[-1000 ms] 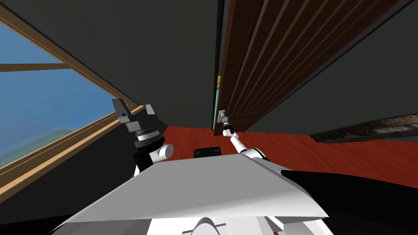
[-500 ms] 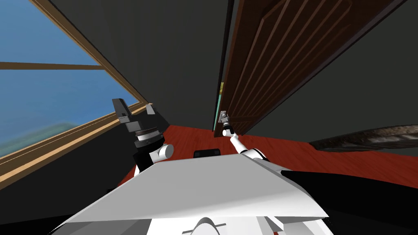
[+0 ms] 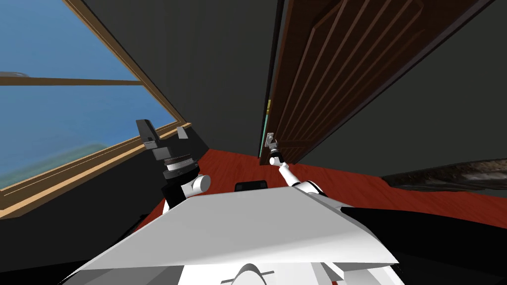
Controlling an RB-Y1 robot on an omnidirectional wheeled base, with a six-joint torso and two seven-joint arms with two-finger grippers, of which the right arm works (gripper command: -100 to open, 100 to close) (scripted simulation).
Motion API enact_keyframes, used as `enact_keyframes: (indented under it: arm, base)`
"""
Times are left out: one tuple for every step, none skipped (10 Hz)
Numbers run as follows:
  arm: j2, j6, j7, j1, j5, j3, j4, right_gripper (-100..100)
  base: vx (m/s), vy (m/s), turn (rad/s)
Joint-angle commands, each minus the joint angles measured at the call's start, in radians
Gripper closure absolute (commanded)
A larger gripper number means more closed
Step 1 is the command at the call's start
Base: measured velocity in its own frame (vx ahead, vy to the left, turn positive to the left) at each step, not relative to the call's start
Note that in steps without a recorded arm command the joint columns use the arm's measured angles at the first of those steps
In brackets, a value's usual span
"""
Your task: Pull the door open
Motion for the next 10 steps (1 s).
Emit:
enact_keyframes:
  arm:
    - [0.001,0.009,-0.047,0.006,-0.031,0.006,-0.013,-100]
    - [0.002,0.013,-0.074,0.009,-0.049,0.009,-0.02,-100]
    - [0.002,0.017,-0.1,0.012,-0.067,0.013,-0.026,-100]
    - [0.002,0.022,-0.125,0.014,-0.084,0.016,-0.032,-100]
    - [0.002,0.025,-0.148,0.017,-0.099,0.019,-0.038,-100]
    - [0.003,0.029,-0.169,0.019,-0.114,0.022,-0.043,-100]
    - [0.003,0.032,-0.188,0.021,-0.127,0.025,-0.048,-100]
    - [0.003,0.035,-0.203,0.023,-0.137,0.027,-0.052,-100]
    - [0.003,0.038,-0.225,0.025,-0.152,0.03,-0.057,-100]
    - [0.004,0.036,-0.209,0.024,-0.143,0.027,-0.055,-100]
  base:
    - [-0.115,-0.075,0.081]
    - [-0.107,-0.073,0.08]
    - [-0.086,-0.065,0.096]
    - [-0.098,-0.067,0.076]
    - [-0.1,-0.068,0.067]
    - [-0.098,-0.067,0.073]
    - [-0.095,-0.053,0.065]
    - [-0.093,-0.047,0.047]
    - [-0.099,-0.056,0.071]
    - [-0.045,-0.027,0.017]
